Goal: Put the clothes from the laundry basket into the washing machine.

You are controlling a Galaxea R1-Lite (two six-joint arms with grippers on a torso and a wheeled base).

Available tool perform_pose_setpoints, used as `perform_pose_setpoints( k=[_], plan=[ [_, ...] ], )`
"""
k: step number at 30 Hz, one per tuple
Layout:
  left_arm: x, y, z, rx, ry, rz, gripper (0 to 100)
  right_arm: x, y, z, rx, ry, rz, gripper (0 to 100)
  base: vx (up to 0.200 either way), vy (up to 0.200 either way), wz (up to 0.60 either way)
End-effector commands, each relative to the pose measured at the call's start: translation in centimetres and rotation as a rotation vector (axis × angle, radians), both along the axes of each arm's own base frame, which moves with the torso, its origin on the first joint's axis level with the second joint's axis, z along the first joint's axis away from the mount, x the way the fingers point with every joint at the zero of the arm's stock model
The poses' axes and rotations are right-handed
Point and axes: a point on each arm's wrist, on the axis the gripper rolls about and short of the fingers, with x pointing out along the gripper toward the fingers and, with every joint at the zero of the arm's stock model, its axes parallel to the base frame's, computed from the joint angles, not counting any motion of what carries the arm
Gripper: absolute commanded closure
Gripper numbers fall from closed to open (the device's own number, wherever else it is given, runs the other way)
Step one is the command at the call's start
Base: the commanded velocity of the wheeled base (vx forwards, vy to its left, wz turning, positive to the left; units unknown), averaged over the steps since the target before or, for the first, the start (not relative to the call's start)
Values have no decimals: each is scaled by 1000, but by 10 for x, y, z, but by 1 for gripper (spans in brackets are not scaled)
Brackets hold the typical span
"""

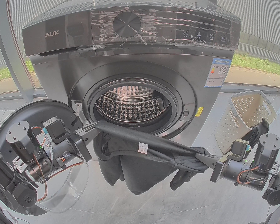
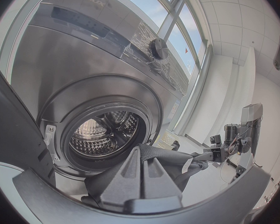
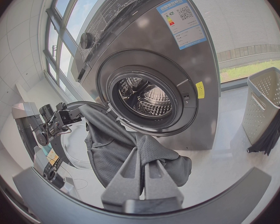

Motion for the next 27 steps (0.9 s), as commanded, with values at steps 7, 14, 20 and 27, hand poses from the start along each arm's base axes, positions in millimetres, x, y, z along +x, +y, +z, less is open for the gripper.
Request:
perform_pose_setpoints(
  k=[7,14,20,27],
  plan=[
    [-3,0,7,-12,-26,-4,100,17,12,-11,35,-67,-19,100,0,0,0],
    [-5,2,5,-7,-20,-1,100,24,15,-9,66,-126,-35,100,0,0,0],
    [-5,3,6,-8,-22,4,100,23,16,-6,75,-137,-28,100,0,0,0],
    [-12,8,16,-24,-62,8,100,22,18,0,69,-175,-62,100,0,0,0]
  ],
)
